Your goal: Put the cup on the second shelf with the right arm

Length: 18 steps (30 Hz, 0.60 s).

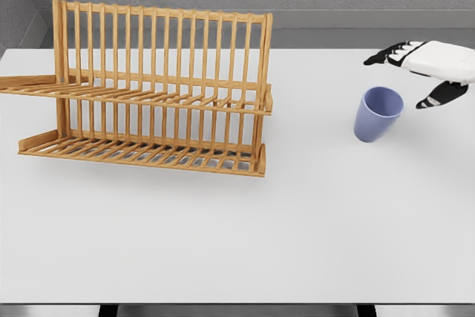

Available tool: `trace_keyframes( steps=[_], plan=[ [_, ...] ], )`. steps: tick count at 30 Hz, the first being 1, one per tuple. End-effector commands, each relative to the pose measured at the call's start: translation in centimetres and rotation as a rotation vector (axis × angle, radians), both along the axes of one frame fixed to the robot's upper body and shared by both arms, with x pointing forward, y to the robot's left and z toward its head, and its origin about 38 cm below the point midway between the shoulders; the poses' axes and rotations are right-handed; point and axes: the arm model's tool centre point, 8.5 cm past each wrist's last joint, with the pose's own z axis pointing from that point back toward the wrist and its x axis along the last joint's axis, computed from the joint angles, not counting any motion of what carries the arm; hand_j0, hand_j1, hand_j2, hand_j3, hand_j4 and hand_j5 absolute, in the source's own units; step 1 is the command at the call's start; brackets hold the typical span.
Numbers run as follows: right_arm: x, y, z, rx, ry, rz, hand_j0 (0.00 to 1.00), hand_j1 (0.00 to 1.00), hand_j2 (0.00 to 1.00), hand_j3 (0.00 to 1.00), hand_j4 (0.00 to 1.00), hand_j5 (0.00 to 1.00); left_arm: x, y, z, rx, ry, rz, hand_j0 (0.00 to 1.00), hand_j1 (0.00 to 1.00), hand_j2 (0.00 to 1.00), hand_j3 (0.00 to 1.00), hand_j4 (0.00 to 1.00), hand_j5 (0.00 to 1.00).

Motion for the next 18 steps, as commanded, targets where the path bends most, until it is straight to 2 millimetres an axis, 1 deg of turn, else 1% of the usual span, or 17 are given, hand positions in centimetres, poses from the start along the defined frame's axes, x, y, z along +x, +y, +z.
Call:
trace_keyframes(
  steps=[1,2,6,9,11,15,18],
  plan=[
    [0.1,0.8,-1.8,-0.009,0.043,0.014,1.0,1.0,1.0,1.0,1.0,1.0,0.0,0.0,0.0,-0.001,0.0,0.0,1.0,1.0,1.0,1.0,1.0,1.0],
    [0.1,0.6,-2.1,-0.013,0.051,0.008,1.0,1.0,1.0,1.0,1.0,1.0,0.0,0.0,0.0,-0.001,0.0,0.0,1.0,1.0,1.0,1.0,1.0,1.0],
    [0.3,0.8,-1.9,-0.021,0.045,0.011,1.0,1.0,1.0,1.0,1.0,1.0,0.0,0.0,0.0,-0.001,0.0,0.0,1.0,1.0,1.0,1.0,1.0,1.0],
    [0.4,1.2,-2.4,-0.032,0.051,0.018,1.0,1.0,1.0,1.0,1.0,1.0,0.0,0.0,0.0,0.001,0.0,0.001,1.0,1.0,1.0,1.0,1.0,1.0],
    [0.7,1.6,-3.0,-0.037,0.071,0.023,1.0,1.0,1.0,1.0,1.0,1.0,0.0,0.0,0.0,-0.001,0.0,-0.001,1.0,1.0,1.0,1.0,1.0,1.0],
    [0.8,1.5,-3.8,-0.044,0.091,0.02,1.0,1.0,1.0,1.0,1.0,1.0,0.0,0.0,0.0,0.001,0.0,0.001,1.0,1.0,1.0,1.0,1.0,1.0],
    [0.8,1.5,-3.9,-0.046,0.096,0.021,1.0,1.0,1.0,1.0,1.0,1.0,0.0,0.0,0.0,-0.001,0.0,0.0,1.0,1.0,1.0,1.0,1.0,1.0]
  ],
)
